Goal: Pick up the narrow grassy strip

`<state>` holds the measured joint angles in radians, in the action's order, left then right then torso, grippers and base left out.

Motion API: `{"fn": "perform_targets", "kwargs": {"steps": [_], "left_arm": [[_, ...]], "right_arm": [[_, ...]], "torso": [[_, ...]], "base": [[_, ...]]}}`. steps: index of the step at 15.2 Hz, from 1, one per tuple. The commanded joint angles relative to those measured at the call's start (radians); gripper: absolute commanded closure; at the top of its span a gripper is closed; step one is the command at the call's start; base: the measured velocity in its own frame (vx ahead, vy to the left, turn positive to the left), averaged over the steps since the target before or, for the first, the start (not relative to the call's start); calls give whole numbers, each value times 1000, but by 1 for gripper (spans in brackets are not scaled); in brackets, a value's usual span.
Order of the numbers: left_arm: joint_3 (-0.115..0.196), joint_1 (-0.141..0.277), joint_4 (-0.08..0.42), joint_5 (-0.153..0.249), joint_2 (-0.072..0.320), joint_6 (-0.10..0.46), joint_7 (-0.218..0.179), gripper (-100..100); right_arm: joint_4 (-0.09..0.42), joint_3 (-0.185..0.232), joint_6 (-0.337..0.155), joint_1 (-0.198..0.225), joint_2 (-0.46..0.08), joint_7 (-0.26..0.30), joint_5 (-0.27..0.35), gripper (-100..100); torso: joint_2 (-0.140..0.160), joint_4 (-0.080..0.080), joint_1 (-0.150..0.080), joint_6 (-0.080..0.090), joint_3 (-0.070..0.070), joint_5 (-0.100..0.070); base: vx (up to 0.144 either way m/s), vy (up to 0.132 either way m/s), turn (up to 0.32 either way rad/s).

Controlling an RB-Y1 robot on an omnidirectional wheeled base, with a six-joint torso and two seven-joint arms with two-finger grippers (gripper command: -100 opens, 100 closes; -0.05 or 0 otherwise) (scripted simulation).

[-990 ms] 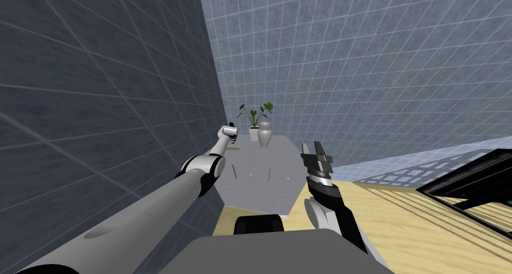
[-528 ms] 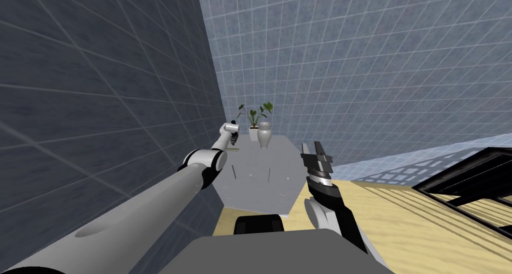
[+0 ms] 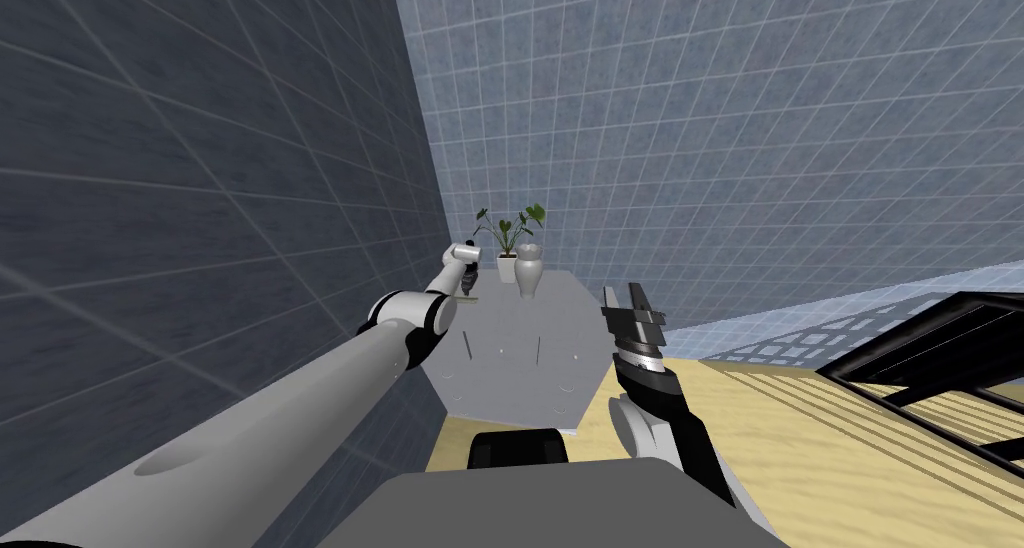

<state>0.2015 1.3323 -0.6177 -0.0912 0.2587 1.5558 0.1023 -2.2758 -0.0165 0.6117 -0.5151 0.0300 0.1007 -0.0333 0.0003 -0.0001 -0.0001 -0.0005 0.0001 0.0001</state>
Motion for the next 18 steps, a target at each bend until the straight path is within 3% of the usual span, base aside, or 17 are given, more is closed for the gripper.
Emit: {"fn": "perform_targets", "kwargs": {"steps": [1,4,6,7,12,15,18], "left_arm": [[4,37,50,0,-4,50,2,-100],[7,60,99,0,-6,93,6,-100],[7,60,99,0,-6,93,6,-100],[9,80,130,0,-9,130,8,-100],[15,117,207,0,-15,207,14,-100],[16,123,219,0,-16,220,15,-100],[12,92,213,2,-19,183,14,-100]], "right_arm": [[0,0,0,0,0,0,0,0],[0,0,0,0,0,0,0,0],[0,0,0,0,0,0,0,0],[0,0,0,0,0,0,0,0],[0,0,0,0,0,0,0,0],[0,0,0,0,0,0,0,0],[0,0,0,0,0,0,0,0]], "torso": [[0,0,0,0,0,0],[0,0,0,0,0,0],[0,0,0,0,0,0],[0,0,0,0,0,0],[0,0,0,0,0,0],[0,0,0,0,0,0],[0,0,0,0,0,0]], "base": [[4,5,-15],[6,8,-23],[1,2,-6],[3,4,-12],[3,7,-19],[1,2,-5],[0,0,0]]}}
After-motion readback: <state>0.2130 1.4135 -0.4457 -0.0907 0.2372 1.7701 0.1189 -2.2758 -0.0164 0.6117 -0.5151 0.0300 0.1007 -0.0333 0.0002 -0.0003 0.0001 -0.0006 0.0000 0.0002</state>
